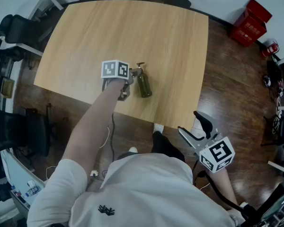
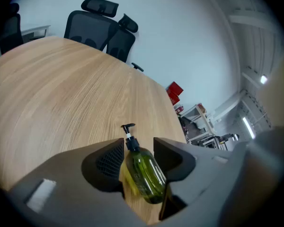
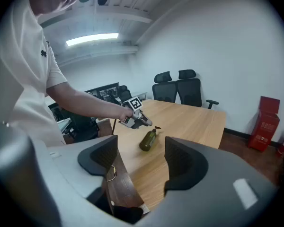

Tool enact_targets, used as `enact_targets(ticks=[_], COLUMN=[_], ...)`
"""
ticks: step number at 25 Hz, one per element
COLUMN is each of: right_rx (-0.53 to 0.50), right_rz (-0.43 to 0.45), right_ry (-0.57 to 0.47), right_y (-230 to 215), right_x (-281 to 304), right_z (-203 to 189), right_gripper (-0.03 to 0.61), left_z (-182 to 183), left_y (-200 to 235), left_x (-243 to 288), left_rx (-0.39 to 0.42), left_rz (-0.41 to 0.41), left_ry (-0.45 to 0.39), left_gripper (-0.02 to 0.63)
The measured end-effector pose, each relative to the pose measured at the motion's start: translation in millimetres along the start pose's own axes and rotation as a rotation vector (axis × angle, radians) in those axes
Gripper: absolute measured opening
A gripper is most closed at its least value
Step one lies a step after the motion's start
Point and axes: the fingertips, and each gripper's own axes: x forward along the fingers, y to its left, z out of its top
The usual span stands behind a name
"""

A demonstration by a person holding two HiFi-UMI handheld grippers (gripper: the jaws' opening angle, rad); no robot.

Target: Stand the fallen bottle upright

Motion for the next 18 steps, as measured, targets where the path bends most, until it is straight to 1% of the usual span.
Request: enact_targets(ticks=[5,8,10,11,12,15,18], right_rx=[0.02,0.036,0.044,0.046,0.048,0.059,0.067], right_rz=[0.01,0.028,0.031,0.031,0.032,0.036,0.043], right_ry=[0.013,0.012,0.009,0.008,0.007,0.005,0.005], right_y=[-33,-42,-47,-50,-52,-56,-58], right_x=[4,7,8,9,10,10,9], right_z=[-1,-1,0,0,1,2,-1], right_gripper=[0.318,0.318,0.316,0.314,0.314,0.311,0.31], left_z=[7,-2,-7,-8,-8,-7,1], left_y=[13,17,17,16,14,9,-1], left_x=[37,49,54,55,55,54,46], left_rx=[-0.055,-0.059,-0.059,-0.059,-0.055,-0.018,0.04], left_rz=[0.042,0.083,0.094,0.093,0.093,0.094,0.091], left_ry=[0.085,0.144,0.172,0.177,0.179,0.18,0.128], left_gripper=[0.206,0.204,0.196,0.177,0.14,0.132,0.126])
